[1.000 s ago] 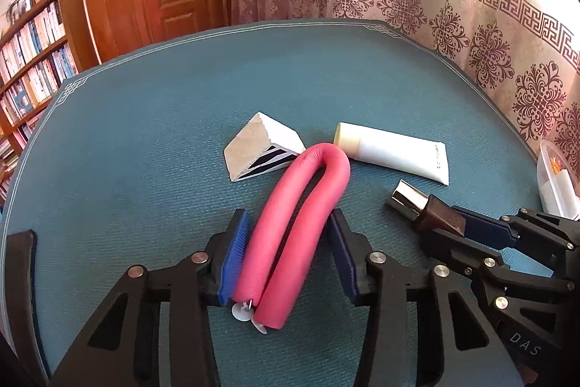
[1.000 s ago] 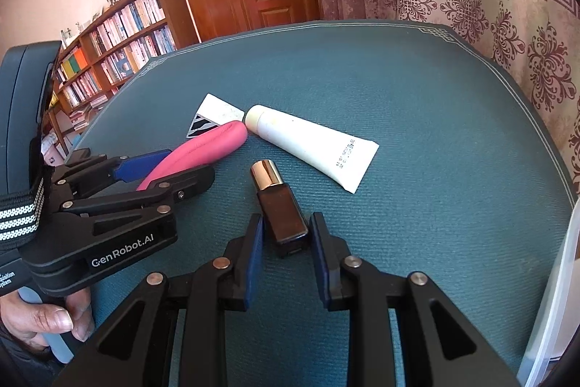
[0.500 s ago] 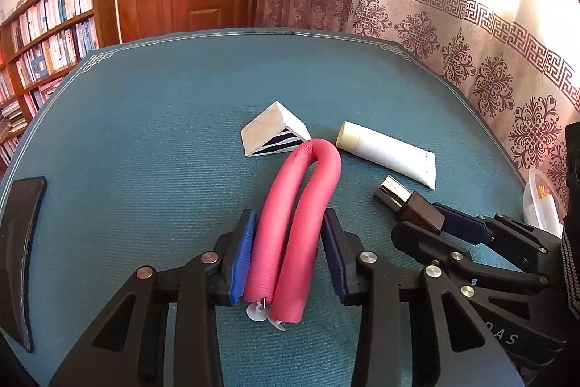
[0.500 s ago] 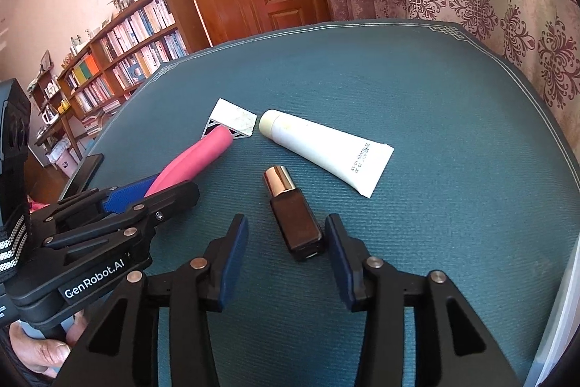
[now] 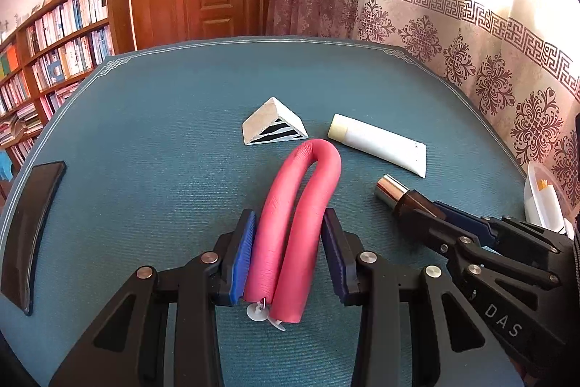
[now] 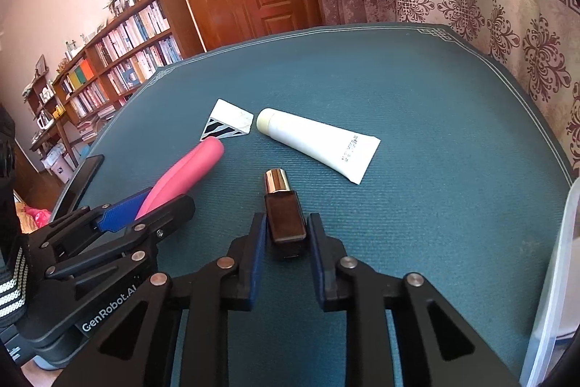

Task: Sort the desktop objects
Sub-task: 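Grasp the brown bottle with right tool while left tool holds the pink tube, then carry the pink tube and brown bottle over the clear bowl with both tools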

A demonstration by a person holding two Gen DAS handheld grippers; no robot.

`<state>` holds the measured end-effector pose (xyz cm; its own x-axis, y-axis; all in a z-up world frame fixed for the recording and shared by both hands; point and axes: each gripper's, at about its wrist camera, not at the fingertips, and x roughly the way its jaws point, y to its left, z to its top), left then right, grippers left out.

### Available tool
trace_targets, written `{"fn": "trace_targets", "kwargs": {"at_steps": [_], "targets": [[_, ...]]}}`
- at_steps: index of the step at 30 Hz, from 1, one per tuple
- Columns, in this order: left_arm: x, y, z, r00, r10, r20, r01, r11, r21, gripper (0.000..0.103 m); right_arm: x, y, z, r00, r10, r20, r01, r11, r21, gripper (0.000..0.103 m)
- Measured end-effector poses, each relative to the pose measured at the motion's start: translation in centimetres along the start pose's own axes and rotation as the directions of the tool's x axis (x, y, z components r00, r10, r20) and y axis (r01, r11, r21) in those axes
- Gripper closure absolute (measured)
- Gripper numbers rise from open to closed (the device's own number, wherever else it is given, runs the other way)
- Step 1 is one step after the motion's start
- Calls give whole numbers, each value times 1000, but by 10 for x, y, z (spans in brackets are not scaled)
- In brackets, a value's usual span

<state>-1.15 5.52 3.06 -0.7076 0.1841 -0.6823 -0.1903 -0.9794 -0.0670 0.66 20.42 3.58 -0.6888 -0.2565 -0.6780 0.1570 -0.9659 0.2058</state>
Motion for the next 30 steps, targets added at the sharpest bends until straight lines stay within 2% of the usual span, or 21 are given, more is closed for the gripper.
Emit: {"fn": "trace_targets", "kwargs": {"at_steps": [11,17,21,30], "targets": [[-22,-18,-11,1000,-24,4,25,999,-26,63,-56,-17,-5,998,-15,58,14,1000,17,81],[-32,-41,-12,998,-58,3,58,998,-2,63,-92,-33,-4,993,-50,108,46,998,33,81],[-39,-60,-11,997,-83,6,82,996,28,63,-118,-53,-13,987,-86,139,77,995,64,81],[-45,-108,-10,990,-139,-11,139,984,107,63,-157,-118,-36,976,-165,145,135,971,199,81]]}}
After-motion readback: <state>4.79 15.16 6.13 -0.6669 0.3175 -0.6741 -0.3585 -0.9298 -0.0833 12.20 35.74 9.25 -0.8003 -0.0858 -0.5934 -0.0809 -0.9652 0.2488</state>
